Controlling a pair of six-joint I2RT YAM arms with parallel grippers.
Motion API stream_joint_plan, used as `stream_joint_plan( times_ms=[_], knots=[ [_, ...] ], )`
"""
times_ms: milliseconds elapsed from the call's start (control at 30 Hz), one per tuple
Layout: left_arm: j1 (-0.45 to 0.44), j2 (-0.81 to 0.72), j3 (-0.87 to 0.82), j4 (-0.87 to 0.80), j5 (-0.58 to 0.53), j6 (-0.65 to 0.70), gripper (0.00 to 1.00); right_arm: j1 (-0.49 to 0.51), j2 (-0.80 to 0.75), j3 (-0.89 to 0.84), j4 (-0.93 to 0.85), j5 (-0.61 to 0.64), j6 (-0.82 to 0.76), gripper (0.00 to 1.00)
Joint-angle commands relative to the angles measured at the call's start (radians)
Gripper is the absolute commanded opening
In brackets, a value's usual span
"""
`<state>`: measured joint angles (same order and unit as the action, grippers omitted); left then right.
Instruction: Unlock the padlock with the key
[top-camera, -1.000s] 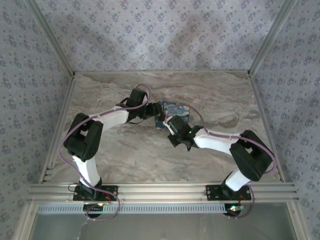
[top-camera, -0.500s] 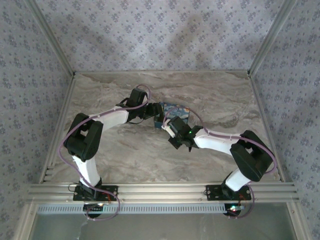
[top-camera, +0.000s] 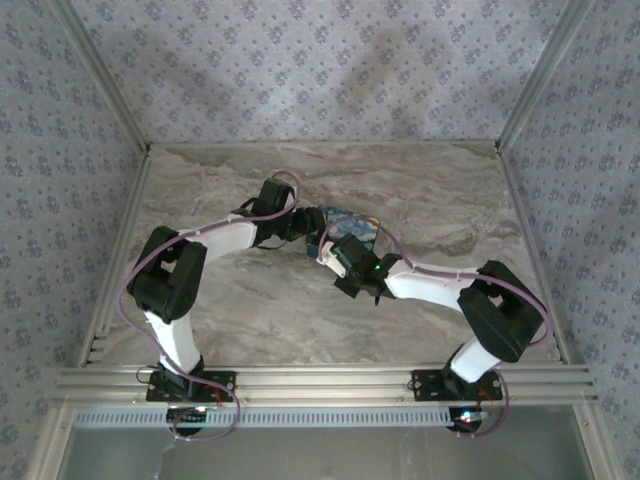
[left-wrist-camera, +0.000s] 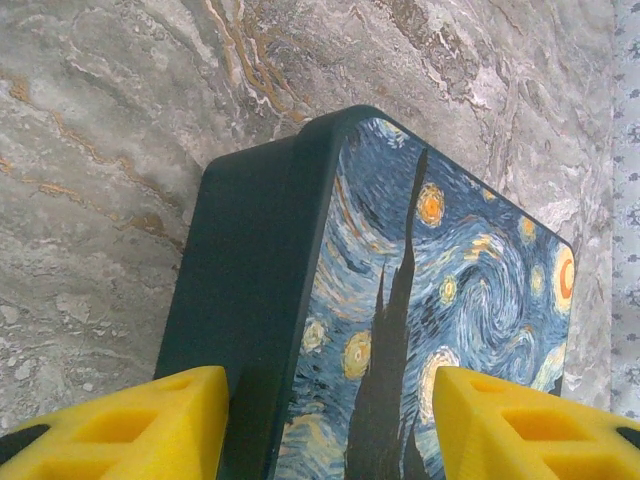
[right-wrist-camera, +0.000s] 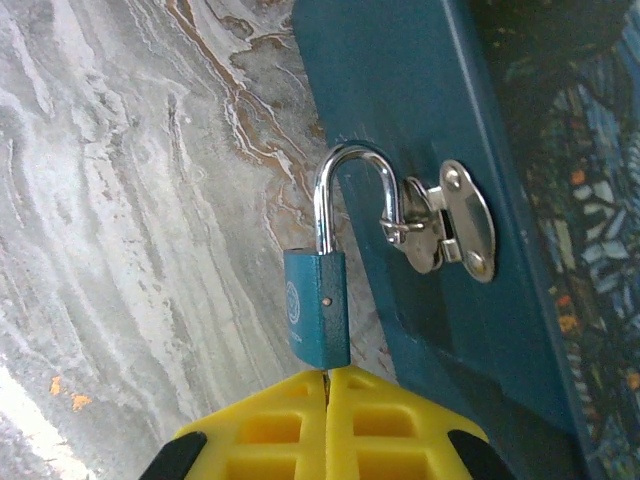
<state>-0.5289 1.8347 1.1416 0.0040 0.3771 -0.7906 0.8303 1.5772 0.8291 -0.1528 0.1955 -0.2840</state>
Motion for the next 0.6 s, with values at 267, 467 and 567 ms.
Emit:
stream_joint_plan(
  times_ms=[267, 467, 567],
  knots=[
    [0.006, -0.028, -0.038, 0.038, 0.026, -0.031, 0.56, 0.029, 0.058, 0.084, 0.048, -0.006, -0.093, 0.00],
    [0.012, -0.052, -0.047, 0.030, 0.014, -0.026, 0.56, 0.052, 0.034, 0.084, 0.043, -0.004, -0.086, 0.00],
    [0.020, -0.069, -0.057, 0.030, 0.008, -0.024, 0.56, 0.064, 0.012, 0.075, 0.035, 0.002, -0.080, 0.00]
  ],
)
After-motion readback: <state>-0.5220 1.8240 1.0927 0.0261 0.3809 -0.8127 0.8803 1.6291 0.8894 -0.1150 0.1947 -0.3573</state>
